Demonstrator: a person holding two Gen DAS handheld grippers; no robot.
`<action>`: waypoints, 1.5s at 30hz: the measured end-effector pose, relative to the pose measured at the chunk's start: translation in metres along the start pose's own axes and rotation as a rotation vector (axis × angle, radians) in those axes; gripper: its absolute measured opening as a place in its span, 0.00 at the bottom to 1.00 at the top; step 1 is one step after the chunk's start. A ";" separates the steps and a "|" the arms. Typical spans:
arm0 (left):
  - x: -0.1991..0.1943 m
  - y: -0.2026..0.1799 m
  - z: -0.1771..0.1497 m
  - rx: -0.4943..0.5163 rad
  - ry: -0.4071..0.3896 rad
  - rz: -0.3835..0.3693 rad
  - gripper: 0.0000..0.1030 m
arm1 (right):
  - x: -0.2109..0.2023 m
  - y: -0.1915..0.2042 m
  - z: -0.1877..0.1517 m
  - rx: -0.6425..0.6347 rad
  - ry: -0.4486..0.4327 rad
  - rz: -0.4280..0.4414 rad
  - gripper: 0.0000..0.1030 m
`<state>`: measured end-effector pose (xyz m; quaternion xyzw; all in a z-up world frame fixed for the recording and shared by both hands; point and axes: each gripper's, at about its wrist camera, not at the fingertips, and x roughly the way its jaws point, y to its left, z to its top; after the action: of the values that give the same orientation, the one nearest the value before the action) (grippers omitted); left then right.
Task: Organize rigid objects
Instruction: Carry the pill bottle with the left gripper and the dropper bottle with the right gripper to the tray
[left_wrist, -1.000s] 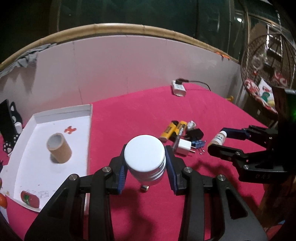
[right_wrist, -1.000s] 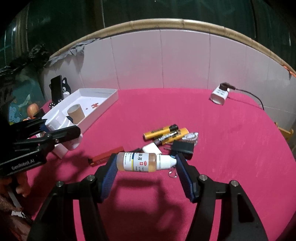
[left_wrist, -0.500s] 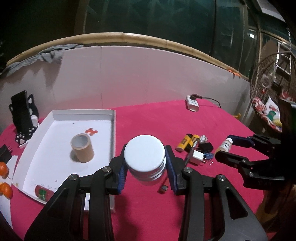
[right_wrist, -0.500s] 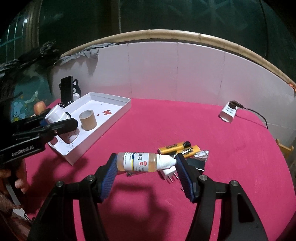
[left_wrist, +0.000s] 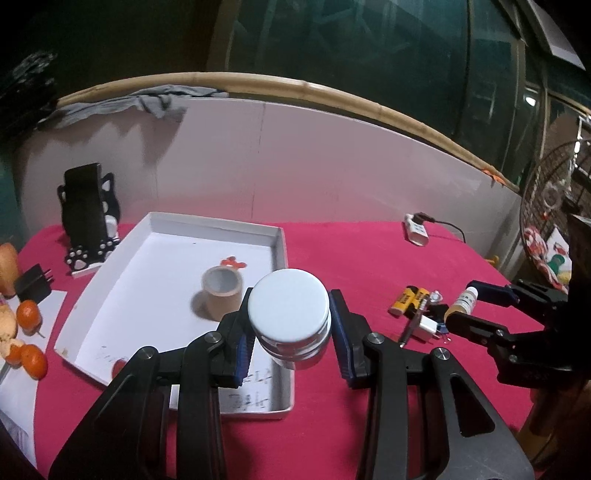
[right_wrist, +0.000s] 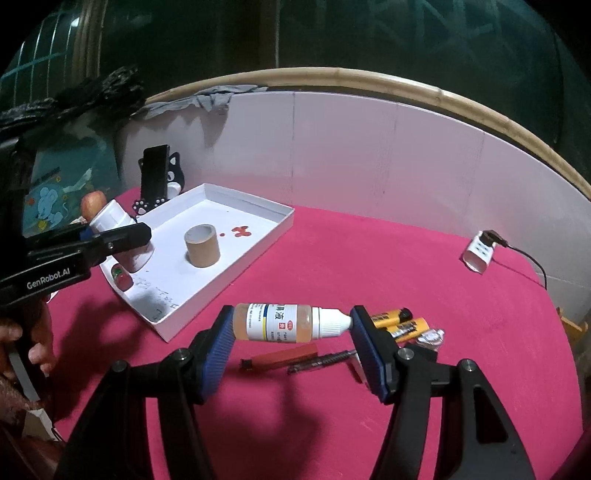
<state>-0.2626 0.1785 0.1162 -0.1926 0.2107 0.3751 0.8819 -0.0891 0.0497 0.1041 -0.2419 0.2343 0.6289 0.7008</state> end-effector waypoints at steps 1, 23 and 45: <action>-0.001 0.003 0.000 -0.007 -0.003 0.004 0.36 | 0.001 0.003 0.002 -0.006 0.000 0.002 0.61; -0.012 0.106 0.004 -0.145 -0.021 0.248 0.36 | 0.040 0.054 0.043 -0.059 -0.002 0.102 0.61; 0.094 0.135 0.036 -0.125 0.178 0.399 0.36 | 0.105 0.113 0.072 -0.094 0.060 0.221 0.61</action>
<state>-0.2951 0.3381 0.0737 -0.2335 0.2979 0.5362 0.7545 -0.1895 0.1865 0.0889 -0.2658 0.2508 0.7051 0.6077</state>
